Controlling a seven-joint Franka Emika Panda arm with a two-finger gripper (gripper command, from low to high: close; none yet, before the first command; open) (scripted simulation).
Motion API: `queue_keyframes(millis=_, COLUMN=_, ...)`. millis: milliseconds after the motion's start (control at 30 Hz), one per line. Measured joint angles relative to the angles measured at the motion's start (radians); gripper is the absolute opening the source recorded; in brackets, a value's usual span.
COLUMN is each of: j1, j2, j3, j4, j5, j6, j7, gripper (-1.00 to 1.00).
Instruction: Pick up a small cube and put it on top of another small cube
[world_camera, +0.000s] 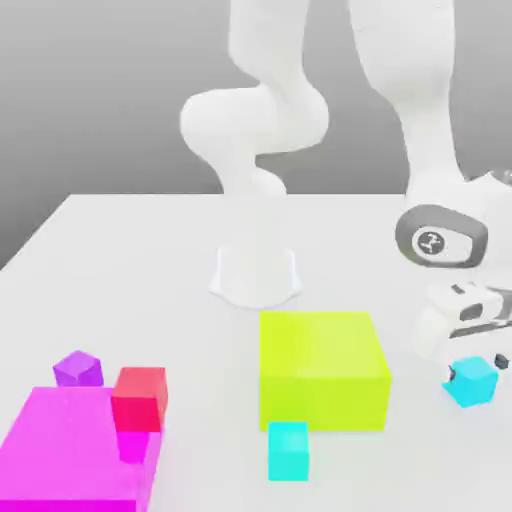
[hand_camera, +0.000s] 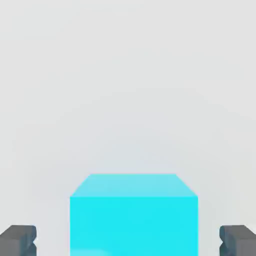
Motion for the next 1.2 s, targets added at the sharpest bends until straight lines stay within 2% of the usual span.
queue_keyframes(millis=200, j1=0.002, j2=0.001, j3=-0.002, j4=0.0, j5=-0.001, j6=0.003, j7=0.001, gripper=-1.0)
queue_keyframes(millis=467, j1=-0.153, j2=-0.18, j3=0.205, j4=-0.054, j5=0.253, j6=-0.111, j7=-0.191, gripper=-1.0)
queue_keyframes(millis=633, j1=-0.275, j2=-0.258, j3=0.107, j4=-0.022, j5=0.312, j6=-0.169, j7=-0.192, gripper=-1.0)
queue_keyframes(millis=867, j1=-0.553, j2=-0.384, j3=-0.051, j4=-0.043, j5=0.51, j6=-0.243, j7=-0.143, gripper=-1.0)
queue_keyframes(millis=933, j1=-0.668, j2=-0.393, j3=-0.039, j4=-0.07, j5=0.56, j6=-0.245, j7=-0.125, gripper=-1.0)
queue_keyframes(millis=967, j1=-0.704, j2=-0.372, j3=-0.018, j4=-0.076, j5=0.552, j6=-0.226, j7=-0.107, gripper=-1.0)
queue_keyframes(millis=1000, j1=-0.66, j2=-0.344, j3=0.004, j4=-0.078, j5=0.529, j6=-0.201, j7=-0.084, gripper=-1.0)
queue_keyframes(millis=1100, j1=-0.619, j2=-0.241, j3=-0.026, j4=-0.076, j5=0.432, j6=-0.113, j7=-0.01, gripper=-1.0)
queue_keyframes(millis=1133, j1=-0.606, j2=-0.212, j3=-0.044, j4=-0.074, j5=0.403, j6=-0.087, j7=0.012, gripper=1.0)
queue_keyframes(millis=1200, j1=-0.606, j2=-0.212, j3=-0.044, j4=-0.074, j5=0.403, j6=-0.087, j7=0.012, gripper=1.0)
